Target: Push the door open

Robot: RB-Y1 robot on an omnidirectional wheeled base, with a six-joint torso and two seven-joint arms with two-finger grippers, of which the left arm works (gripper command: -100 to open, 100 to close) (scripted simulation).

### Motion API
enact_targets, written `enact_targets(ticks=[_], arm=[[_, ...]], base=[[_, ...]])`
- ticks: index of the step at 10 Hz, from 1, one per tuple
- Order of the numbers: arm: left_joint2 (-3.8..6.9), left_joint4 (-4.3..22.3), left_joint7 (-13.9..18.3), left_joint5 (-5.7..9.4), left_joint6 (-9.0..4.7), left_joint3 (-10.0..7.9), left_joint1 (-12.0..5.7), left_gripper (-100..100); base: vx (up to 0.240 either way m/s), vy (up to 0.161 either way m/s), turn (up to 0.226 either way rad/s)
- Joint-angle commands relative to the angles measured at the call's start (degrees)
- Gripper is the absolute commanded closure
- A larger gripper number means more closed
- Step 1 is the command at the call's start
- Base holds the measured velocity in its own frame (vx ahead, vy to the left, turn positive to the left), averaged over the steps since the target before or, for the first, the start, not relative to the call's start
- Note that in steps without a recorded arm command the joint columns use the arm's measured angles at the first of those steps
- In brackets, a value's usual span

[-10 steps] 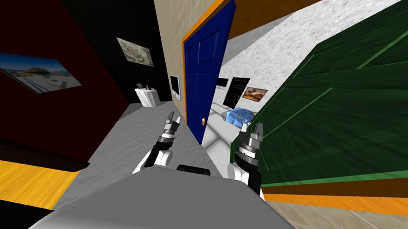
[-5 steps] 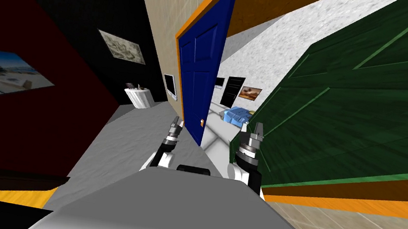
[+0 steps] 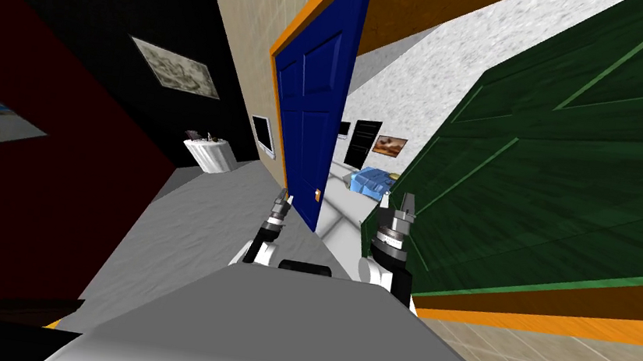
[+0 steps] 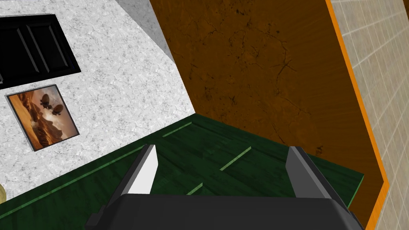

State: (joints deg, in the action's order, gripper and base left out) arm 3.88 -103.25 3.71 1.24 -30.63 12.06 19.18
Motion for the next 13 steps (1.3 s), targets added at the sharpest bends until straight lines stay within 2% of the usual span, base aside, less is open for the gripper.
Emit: enact_targets(ticks=[1,13], arm=[[0.27,2.5,0.1,-0.11,-0.6,0.48,-0.69,-100],[1.68,25.1,0.2,-1.78,-6.33,6.39,-6.12,-100]], base=[[0.041,0.043,-0.079],[0.081,0.074,-0.136]])
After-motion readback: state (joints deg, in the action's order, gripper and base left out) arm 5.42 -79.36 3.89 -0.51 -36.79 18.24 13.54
